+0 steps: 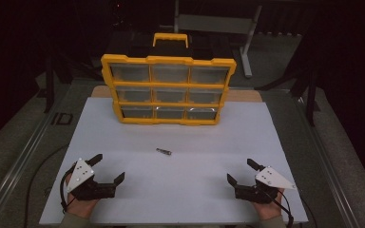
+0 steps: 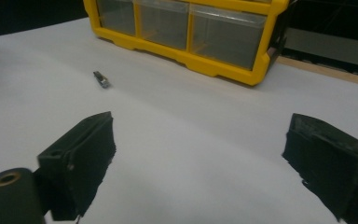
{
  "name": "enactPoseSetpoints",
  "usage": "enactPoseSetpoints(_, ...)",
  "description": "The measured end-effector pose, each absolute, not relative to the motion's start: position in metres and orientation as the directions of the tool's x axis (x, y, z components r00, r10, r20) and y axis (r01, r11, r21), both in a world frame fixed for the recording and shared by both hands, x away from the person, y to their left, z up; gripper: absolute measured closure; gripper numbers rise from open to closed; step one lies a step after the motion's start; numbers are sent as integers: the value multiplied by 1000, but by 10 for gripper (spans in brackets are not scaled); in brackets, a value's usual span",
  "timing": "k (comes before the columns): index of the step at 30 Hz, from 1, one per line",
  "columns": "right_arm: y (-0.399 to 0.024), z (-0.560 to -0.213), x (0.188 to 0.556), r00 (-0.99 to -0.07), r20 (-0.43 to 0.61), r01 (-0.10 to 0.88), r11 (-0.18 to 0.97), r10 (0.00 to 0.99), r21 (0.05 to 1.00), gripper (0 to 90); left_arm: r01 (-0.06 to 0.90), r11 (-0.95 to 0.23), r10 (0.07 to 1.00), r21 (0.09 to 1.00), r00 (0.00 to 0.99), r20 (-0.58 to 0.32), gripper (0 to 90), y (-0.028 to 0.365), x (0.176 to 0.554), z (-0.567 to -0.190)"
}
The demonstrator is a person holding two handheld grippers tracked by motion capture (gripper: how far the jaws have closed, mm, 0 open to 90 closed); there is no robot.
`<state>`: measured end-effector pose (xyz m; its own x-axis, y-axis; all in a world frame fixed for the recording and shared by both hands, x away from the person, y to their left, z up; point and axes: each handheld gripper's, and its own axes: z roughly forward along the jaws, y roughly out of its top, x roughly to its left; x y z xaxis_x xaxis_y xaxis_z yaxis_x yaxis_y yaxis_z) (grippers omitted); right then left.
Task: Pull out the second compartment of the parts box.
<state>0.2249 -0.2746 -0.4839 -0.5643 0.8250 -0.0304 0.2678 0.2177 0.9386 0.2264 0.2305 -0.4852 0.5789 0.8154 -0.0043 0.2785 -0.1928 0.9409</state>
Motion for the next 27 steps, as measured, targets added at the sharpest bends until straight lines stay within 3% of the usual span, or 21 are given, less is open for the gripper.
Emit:
enactPoseSetpoints(15,-264,-478,224,-561,-46,259,229,826,938,82,277,-196,831,941,557,8,0,227,227,-489)
enactPoseSetpoints(27,-243,-467,230,-615,-64,248,269,786,931,88,291,-193,841,937,541,5,0,224,229,-492)
